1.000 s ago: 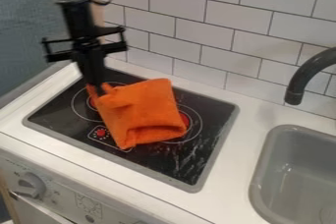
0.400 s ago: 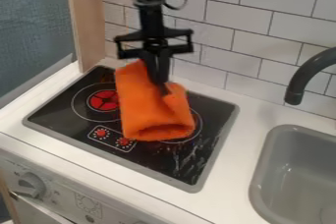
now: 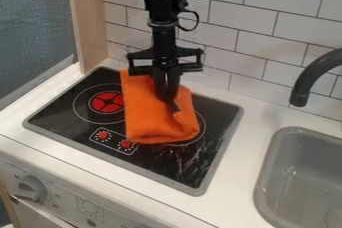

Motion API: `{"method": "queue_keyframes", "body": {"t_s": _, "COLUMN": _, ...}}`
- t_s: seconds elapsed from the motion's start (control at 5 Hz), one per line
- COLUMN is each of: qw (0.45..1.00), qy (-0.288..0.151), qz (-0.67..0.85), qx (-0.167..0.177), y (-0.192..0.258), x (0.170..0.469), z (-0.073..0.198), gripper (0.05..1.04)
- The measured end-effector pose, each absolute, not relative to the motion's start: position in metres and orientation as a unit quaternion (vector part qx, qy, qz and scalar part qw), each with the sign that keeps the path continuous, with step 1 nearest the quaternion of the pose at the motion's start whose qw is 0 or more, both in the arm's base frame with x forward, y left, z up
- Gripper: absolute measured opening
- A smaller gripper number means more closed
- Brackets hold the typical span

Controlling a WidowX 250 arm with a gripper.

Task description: Fold the cloth from left to right

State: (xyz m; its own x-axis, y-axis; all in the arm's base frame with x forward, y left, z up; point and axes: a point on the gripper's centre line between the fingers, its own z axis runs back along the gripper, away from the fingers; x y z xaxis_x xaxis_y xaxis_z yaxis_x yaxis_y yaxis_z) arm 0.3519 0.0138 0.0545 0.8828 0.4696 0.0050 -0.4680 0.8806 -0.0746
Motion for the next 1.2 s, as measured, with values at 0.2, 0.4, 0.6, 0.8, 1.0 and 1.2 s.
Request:
{"method": "queue_keyframes", "body": {"t_s": 0.2, "qw": 0.970, "qy": -0.010, "qz": 0.240, "qx": -0.030, "y": 0.015, "x": 0.351, "z": 0.053, "gripper": 0.495}}
{"method": "queue_keyframes", "body": {"t_s": 0.4, "qw": 0.971, "qy": -0.009, "qz": 0.238, "qx": -0.032, "y": 0.015, "x": 0.350, "z": 0.051, "gripper": 0.812}}
{"method": "queue_keyframes", "body": {"t_s": 0.6, "qw": 0.972, "qy": -0.003, "qz": 0.232, "qx": -0.034, "y": 0.014, "x": 0.346, "z": 0.048, "gripper": 1.016}}
{"method": "queue_keyframes", "body": {"t_s": 0.8, "qw": 0.974, "qy": 0.005, "qz": 0.225, "qx": -0.037, "y": 0.013, "x": 0.344, "z": 0.051, "gripper": 1.008}}
{"method": "queue_keyframes", "body": {"t_s": 1.0, "qw": 0.973, "qy": -0.001, "qz": 0.225, "qx": -0.050, "y": 0.013, "x": 0.343, "z": 0.061, "gripper": 0.999}}
{"method": "queue_keyframes", "body": {"t_s": 1.2, "qw": 0.974, "qy": -0.004, "qz": 0.219, "qx": -0.059, "y": 0.011, "x": 0.343, "z": 0.075, "gripper": 0.999}}
